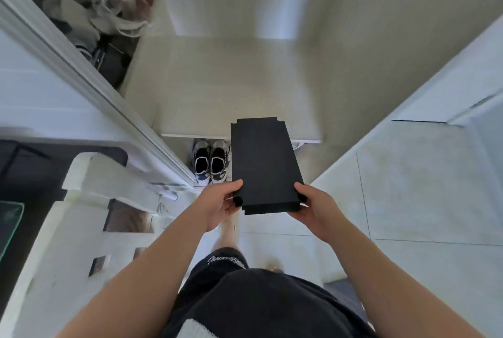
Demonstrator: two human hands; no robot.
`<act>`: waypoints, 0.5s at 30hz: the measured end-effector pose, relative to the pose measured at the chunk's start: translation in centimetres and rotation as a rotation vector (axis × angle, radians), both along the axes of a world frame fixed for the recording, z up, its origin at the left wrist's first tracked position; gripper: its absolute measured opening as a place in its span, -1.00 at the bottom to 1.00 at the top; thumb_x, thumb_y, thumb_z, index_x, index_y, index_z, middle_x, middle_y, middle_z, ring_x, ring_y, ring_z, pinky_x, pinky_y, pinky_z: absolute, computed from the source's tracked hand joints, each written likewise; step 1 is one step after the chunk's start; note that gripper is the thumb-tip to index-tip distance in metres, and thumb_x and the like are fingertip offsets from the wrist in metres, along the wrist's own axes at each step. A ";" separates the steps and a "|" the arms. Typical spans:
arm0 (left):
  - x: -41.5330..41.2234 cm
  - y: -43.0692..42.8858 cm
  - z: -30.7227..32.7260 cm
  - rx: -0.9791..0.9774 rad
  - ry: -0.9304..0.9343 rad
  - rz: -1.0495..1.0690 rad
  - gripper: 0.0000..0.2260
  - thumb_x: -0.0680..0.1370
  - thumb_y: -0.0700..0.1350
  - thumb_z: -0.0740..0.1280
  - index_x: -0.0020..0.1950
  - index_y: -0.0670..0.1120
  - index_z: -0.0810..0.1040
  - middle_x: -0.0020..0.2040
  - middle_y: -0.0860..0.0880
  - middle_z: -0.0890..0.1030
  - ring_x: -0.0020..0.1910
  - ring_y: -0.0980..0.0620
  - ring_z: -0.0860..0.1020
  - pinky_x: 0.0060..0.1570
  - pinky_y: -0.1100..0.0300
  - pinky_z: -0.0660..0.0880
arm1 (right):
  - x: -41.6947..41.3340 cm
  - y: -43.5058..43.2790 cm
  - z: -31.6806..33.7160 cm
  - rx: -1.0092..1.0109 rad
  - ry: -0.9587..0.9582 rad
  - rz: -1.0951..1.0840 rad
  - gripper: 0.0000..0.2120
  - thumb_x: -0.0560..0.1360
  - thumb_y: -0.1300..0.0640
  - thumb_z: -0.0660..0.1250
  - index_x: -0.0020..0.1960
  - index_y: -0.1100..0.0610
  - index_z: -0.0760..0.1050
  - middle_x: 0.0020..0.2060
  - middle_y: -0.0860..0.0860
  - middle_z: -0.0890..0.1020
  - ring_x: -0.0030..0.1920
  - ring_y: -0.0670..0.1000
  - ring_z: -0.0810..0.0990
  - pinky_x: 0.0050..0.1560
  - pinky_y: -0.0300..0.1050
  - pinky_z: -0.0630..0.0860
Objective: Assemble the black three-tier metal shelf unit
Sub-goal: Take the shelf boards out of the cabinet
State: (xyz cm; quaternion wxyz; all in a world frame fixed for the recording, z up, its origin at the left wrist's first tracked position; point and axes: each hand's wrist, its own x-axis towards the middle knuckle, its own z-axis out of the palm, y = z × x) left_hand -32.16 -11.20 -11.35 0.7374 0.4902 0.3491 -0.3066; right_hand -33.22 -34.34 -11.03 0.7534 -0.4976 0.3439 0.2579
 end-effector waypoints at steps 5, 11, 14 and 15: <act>-7.6 -1.2 -0.7 0.003 0.057 -0.006 -0.74 0.56 -0.13 0.41 0.20 -0.21 0.62 -0.14 -0.03 0.66 -0.24 0.04 0.57 0.18 0.05 0.53 | -7.3 -1.4 0.3 0.013 0.058 0.022 -0.82 0.65 0.20 0.27 0.13 0.23 0.61 -0.10 0.06 0.72 0.02 0.17 0.66 0.10 0.03 0.61; -14.0 -1.2 -2.3 -0.012 0.112 -0.049 -0.72 0.56 -0.11 0.42 0.24 -0.19 0.61 0.06 -0.10 0.64 -0.01 -0.04 0.58 0.15 0.08 0.55 | -14.4 -1.7 -1.1 -0.001 0.134 -0.028 -0.82 0.63 0.19 0.31 0.15 0.27 0.59 0.06 0.16 0.66 0.06 0.18 0.66 0.19 0.11 0.60; -17.2 -0.3 -2.9 -0.009 0.121 -0.091 -0.72 0.57 -0.11 0.41 0.24 -0.19 0.61 0.12 -0.12 0.64 0.03 -0.07 0.58 0.13 0.08 0.55 | -18.3 -0.8 -1.8 -0.011 0.144 -0.049 -0.81 0.62 0.19 0.32 0.16 0.29 0.58 0.05 0.18 0.64 0.06 0.19 0.64 0.27 0.17 0.57; -18.2 0.1 -3.2 -0.005 0.123 -0.107 -0.72 0.57 -0.11 0.41 0.24 -0.19 0.61 0.12 -0.12 0.64 0.03 -0.07 0.58 0.14 0.07 0.55 | -19.6 -0.4 -2.0 -0.016 0.149 -0.055 -0.81 0.62 0.18 0.32 0.16 0.28 0.57 0.04 0.17 0.64 0.06 0.19 0.63 0.29 0.20 0.55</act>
